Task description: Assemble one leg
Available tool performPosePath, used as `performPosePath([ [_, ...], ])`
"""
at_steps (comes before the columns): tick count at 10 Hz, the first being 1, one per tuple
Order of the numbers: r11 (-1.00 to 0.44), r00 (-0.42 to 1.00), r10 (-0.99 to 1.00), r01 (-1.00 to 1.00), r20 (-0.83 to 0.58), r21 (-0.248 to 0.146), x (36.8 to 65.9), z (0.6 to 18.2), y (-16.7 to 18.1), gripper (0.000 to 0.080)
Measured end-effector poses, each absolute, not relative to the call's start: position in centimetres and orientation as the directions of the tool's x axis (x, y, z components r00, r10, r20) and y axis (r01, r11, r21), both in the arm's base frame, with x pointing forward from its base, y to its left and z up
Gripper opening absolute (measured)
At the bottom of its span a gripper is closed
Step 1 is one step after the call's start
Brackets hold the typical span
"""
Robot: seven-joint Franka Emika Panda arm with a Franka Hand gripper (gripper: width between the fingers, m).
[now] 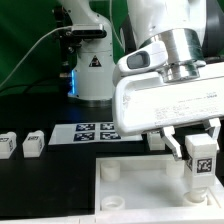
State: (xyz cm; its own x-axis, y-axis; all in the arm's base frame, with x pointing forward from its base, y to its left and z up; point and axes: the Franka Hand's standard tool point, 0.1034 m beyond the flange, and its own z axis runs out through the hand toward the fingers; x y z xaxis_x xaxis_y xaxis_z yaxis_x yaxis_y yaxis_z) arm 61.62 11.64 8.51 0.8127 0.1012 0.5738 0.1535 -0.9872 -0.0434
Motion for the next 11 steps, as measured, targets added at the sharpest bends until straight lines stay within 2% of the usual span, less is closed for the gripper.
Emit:
performPosePath([
  [2,-0.988,0.816,0.099,0.151,0.569,-0.044,61.6,8.3,11.4,0.0293],
  [5,-0.987,0.828,0.104,0.154,0.55,-0.046,61.0,6.8,11.7,0.0294],
  [9,-0.991,0.828,0.081,0.125,0.554,-0.042,60.7,6.6,11.9,0.0294],
  [10,-0.991,0.837,0.081,0.125,0.542,-0.045,60.6,6.4,11.8,0.0366],
  [11,-0.991,0.837,0.081,0.124,0.541,-0.045,60.6,6.4,11.8,0.0366],
])
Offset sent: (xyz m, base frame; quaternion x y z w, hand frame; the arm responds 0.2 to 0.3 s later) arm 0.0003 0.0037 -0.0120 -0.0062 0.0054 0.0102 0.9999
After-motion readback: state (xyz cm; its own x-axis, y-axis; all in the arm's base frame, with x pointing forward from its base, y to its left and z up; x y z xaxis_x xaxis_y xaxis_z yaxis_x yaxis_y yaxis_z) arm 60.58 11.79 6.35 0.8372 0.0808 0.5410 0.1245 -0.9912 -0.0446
